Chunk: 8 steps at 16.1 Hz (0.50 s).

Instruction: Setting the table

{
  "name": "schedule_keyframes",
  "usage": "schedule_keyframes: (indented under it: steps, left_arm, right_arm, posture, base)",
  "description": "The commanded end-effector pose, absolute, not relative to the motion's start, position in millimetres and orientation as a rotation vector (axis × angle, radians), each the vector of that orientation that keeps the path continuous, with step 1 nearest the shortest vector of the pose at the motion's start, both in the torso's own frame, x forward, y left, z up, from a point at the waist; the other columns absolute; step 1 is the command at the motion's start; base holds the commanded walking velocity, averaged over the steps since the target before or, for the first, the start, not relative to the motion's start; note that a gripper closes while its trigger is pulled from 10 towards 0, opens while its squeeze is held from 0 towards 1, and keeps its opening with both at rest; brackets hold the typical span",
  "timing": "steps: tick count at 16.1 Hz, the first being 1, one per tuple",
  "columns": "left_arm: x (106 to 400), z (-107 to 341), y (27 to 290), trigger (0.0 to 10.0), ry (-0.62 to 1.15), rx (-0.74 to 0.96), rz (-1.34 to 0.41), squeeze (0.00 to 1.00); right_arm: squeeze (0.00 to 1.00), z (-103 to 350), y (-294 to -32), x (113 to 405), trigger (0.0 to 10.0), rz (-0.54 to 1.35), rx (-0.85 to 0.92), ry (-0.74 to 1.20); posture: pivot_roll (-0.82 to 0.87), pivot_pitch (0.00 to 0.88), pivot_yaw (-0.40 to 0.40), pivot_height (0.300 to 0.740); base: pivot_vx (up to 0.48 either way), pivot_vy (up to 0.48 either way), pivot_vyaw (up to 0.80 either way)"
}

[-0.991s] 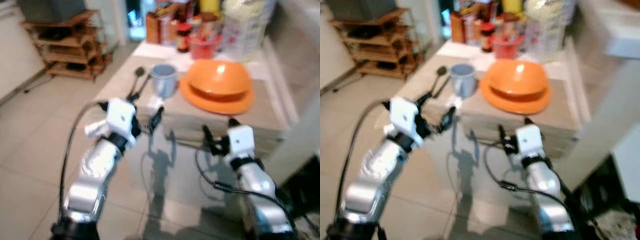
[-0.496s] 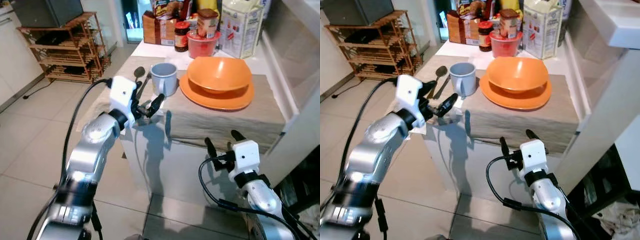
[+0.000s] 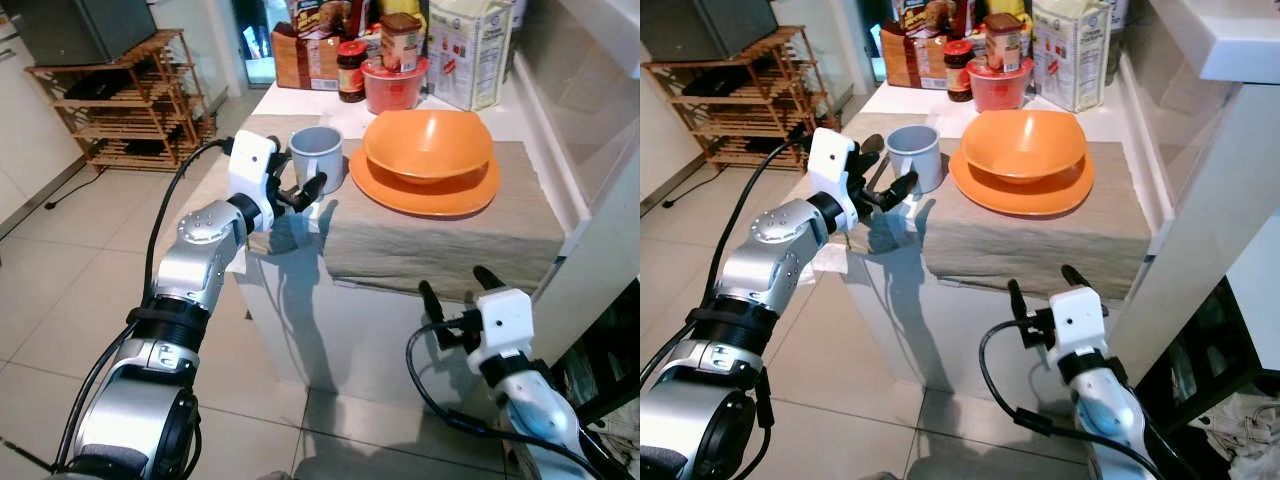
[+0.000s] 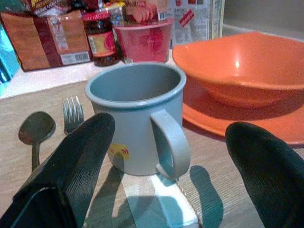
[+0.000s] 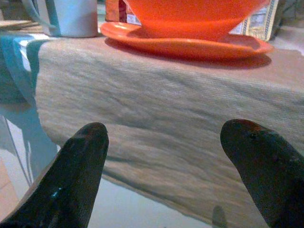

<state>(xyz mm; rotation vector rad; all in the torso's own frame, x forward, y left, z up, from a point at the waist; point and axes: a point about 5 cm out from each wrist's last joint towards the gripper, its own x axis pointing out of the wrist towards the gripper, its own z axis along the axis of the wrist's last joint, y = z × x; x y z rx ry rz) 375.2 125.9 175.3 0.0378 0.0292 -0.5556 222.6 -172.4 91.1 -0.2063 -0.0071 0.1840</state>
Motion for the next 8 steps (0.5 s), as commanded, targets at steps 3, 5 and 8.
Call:
schedule_keyframes:
  steps: [3, 5, 8]
  left_arm:
    - [380.3, 175.2, 125.7, 10.0, 0.029, 0.041, -0.546, 0.00]
    - [381.1, 169.7, 122.9, 10.0, 0.045, 0.031, -0.551, 0.00]
    - [384.3, 166.7, 117.1, 10.0, 0.048, 0.023, -0.547, 0.00]
  right_arm:
    - [0.00, 95.1, -175.8, 218.7, 10.0, 0.165, -0.208, -0.002]
    - [0.00, 95.9, -175.8, 217.8, 10.0, 0.167, -0.211, 0.002]
    - [0.00, 96.9, -175.7, 216.6, 10.0, 0.170, -0.215, 0.008]
  posture:
    - [-0.15, 0.000, 0.141, 0.740]
    - [-0.16, 0.000, 0.139, 0.740]
    - [-0.16, 0.002, 0.138, 0.740]
  base:
    - [0.000, 0.000, 0.00]
    - [0.000, 0.000, 0.00]
    - [0.000, 0.000, 0.00]
